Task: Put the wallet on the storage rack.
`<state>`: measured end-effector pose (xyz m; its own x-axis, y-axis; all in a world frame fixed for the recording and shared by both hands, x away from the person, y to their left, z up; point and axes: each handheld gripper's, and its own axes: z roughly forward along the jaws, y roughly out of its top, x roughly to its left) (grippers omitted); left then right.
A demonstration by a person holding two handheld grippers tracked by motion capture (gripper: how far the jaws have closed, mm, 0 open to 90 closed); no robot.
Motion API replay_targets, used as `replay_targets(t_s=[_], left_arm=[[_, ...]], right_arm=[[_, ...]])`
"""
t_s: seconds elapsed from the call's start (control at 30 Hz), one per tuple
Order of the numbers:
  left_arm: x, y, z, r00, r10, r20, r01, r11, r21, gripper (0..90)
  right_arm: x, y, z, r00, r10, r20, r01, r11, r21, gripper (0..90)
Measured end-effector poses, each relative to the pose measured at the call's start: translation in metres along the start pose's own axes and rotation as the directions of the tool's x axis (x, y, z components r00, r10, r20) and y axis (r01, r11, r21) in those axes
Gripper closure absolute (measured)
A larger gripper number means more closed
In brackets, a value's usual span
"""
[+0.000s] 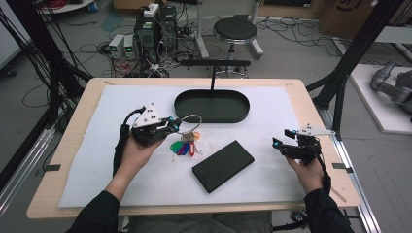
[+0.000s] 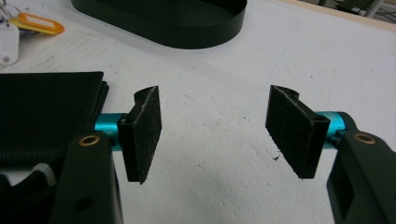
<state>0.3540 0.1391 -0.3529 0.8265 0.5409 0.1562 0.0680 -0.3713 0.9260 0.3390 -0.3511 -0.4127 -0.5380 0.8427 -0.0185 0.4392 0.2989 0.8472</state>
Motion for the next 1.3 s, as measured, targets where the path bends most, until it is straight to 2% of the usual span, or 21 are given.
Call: replay_targets(t_s=[0.37,0.63,0.97,1.17,1.3], left_arm=[[0.013,0.027,-0.009,0.9996,0.010,-0.026,-0.011,0.9996,-0.027,86.9],[0.031,0.047,-0.008,0.9982,-0.010,-0.058,0.007,0.9987,-0.051,86.9],[0.052,0.069,0.004,0.9963,-0.016,-0.084,0.013,0.9992,-0.037,86.9],[0.058,0.076,0.012,0.9946,-0.014,-0.103,0.011,0.9996,-0.027,86.9],[0.066,0.079,0.021,0.9921,-0.025,-0.123,0.024,0.9997,-0.011,86.9]], right_arm=[[0.001,0.000,0.000,1.0000,-0.007,0.001,0.007,1.000,-0.004,36.5],[0.001,0.000,0.000,1.0000,-0.008,0.001,0.008,1.000,-0.002,36.5],[0.000,0.000,0.000,1.0000,-0.003,0.001,0.003,1.000,-0.006,36.5],[0.000,0.000,0.000,1.0000,-0.003,0.004,0.003,1.000,-0.005,36.6],[0.000,0.000,0.000,1.0000,-0.003,0.005,0.003,1.000,-0.007,36.5]])
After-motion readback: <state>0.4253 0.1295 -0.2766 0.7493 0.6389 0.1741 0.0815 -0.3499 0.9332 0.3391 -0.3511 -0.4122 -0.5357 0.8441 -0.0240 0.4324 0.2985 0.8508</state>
